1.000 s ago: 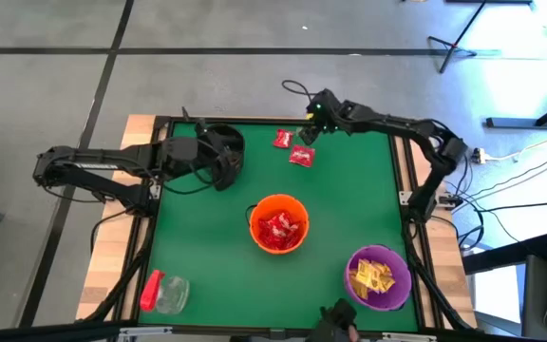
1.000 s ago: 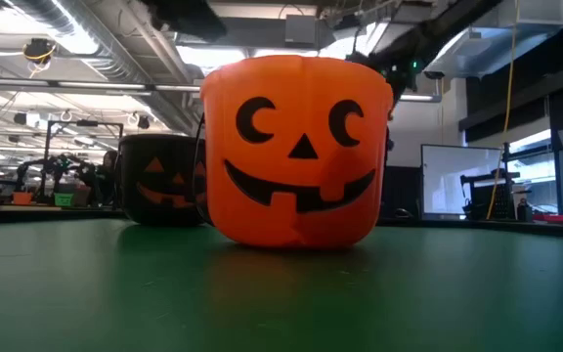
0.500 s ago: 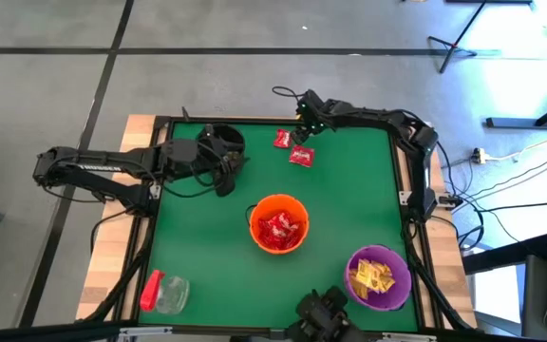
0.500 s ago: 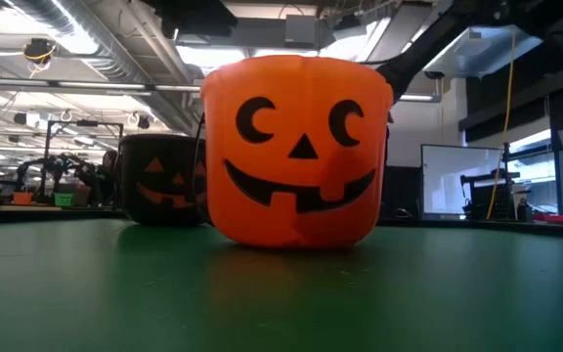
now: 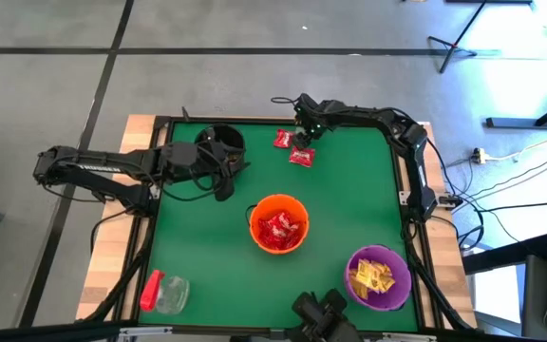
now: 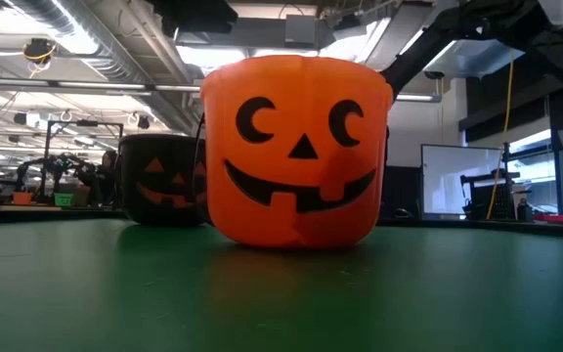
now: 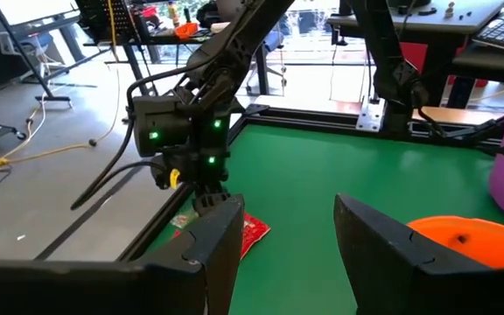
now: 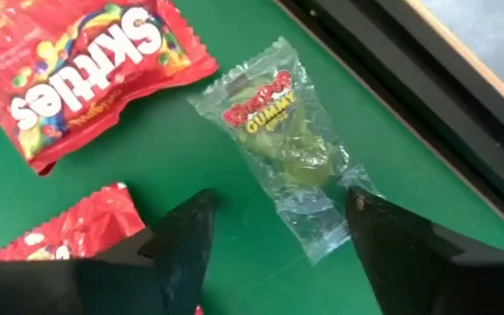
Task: Sort candy
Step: Put the green candy into the black bin
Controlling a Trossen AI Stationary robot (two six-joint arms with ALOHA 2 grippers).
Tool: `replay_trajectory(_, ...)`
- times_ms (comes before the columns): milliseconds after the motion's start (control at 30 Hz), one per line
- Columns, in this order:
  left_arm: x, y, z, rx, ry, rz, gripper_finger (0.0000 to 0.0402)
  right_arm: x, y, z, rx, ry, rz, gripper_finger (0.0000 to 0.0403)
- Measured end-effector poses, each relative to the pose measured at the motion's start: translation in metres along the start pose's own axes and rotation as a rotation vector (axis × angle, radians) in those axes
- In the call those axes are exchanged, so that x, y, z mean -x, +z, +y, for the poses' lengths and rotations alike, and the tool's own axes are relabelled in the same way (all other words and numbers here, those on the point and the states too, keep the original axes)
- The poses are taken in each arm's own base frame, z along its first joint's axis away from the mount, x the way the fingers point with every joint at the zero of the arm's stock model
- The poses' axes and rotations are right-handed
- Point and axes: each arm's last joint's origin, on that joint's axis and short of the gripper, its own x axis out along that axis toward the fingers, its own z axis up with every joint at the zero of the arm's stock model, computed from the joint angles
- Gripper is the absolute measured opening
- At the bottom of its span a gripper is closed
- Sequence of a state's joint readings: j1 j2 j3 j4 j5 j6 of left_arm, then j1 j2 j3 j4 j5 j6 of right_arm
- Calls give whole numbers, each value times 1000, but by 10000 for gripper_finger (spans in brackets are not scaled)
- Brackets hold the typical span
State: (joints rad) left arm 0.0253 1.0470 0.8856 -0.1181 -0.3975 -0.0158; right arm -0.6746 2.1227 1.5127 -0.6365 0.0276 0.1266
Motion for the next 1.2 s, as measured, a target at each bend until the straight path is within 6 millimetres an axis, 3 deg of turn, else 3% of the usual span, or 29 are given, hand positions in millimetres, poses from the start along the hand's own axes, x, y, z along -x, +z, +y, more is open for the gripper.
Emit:
replay_trajectory(133,0,0,0,0,-1,0,169,0,-1,0,1,3,15,189)
replay_trajectory(400,0,0,-1,3,-3,0,169,0,-4,0,2,16,44,17)
replay_trajectory(633,1,-1,-2,-1,-8,4,169,11,-10,10,30,-1,79,6)
replay_trajectory(867,1,-1,-2,-4,-7,9,169,64,-14,46,118,26,-9,2)
replay_trajectory(1200,-7,-21,-7,-96,-11,175,169,168,-45,121,287,147,-284,1)
